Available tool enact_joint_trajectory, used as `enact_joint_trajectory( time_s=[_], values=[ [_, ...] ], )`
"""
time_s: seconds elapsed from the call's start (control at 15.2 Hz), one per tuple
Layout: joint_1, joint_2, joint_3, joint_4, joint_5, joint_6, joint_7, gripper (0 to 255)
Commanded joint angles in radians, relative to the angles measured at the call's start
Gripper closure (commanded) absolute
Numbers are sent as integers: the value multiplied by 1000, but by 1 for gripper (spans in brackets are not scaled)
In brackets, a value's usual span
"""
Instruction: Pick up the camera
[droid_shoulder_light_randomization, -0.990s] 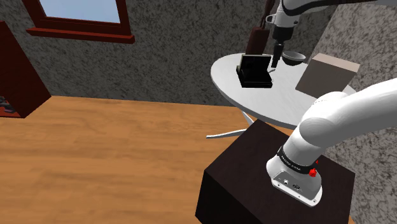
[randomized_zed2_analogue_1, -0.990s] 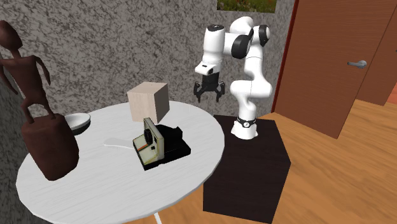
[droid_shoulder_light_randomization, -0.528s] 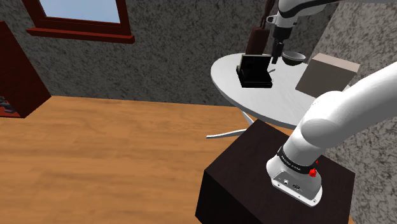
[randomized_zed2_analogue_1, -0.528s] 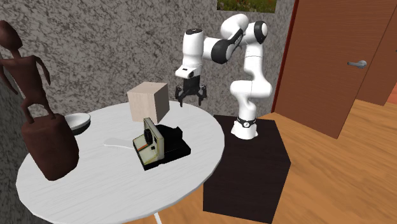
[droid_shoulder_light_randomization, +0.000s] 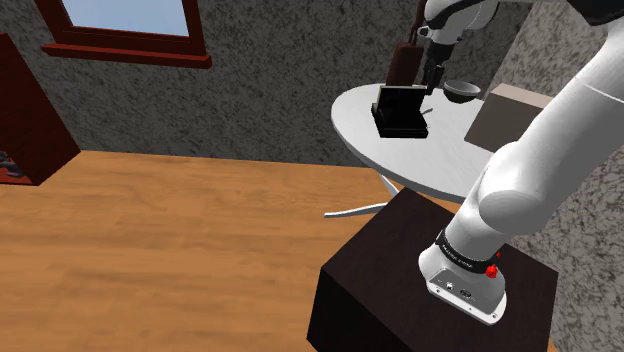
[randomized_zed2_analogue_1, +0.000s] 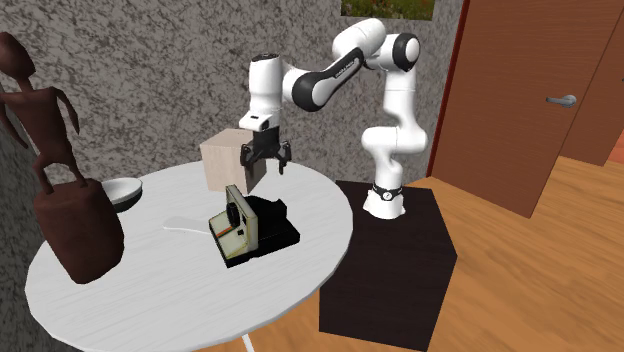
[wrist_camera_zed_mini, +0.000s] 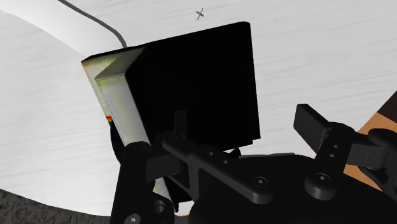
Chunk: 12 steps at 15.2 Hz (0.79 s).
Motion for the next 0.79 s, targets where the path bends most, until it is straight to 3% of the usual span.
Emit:
enact_joint_trajectory(
  time_s=[0.0,0.2,0.4,0.73],
  values=[
    [13,117,-54,82,117,9,-131,0],
    [-46,310,-71,212,318,-3,-325,0],
    [-166,474,-18,363,473,-46,-467,0],
    [-184,498,3,338,496,-2,-485,0]
  ],
)
